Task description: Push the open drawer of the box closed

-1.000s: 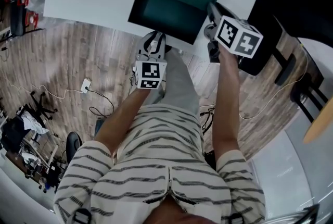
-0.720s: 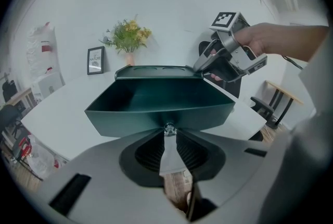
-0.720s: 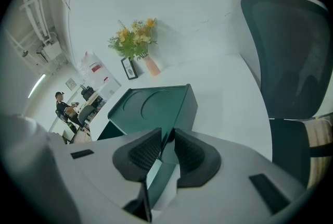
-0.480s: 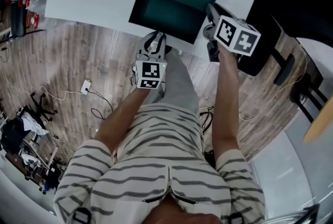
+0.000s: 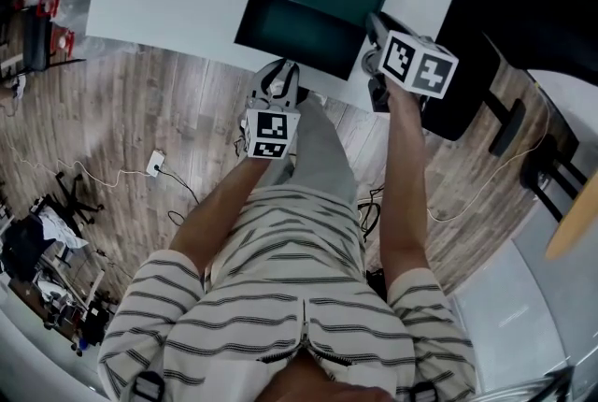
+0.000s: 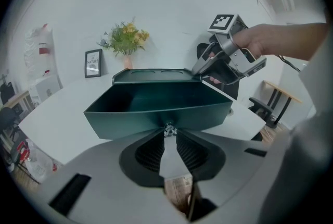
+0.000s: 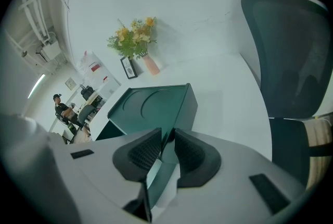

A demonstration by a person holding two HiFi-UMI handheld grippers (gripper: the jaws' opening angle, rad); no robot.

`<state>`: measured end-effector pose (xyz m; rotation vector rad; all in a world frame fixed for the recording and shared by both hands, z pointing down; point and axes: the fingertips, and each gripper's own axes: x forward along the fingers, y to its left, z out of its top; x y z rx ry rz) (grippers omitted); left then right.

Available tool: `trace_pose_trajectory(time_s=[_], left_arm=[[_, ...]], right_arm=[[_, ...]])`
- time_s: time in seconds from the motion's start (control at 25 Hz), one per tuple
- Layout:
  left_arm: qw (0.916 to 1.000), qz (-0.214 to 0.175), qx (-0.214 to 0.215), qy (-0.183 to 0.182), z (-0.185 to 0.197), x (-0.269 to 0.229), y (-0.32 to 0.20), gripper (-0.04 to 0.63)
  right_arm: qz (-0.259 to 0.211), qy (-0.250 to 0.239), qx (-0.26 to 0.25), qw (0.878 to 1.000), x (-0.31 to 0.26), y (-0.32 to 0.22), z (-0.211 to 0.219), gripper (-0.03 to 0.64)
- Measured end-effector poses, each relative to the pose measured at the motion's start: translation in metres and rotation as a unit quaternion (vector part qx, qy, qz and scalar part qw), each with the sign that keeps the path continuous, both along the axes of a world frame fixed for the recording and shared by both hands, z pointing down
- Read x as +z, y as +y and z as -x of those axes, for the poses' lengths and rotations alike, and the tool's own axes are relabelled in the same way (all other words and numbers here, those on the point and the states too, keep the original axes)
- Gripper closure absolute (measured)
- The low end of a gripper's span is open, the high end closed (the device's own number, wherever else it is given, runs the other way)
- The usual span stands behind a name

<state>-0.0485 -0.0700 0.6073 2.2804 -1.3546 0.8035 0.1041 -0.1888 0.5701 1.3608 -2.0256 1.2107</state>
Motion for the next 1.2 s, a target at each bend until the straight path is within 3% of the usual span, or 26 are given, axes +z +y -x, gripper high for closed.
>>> trace_pose_trajectory(time_s=[1.2], left_arm=[[0.9994, 0.014, 0.032, 0.004, -0.008, 0.002, -0.021, 0.523]], right_arm=[[-0.002, 0.015, 0.009, 1.0, -0.001, -0.002, -0.001, 0.535]])
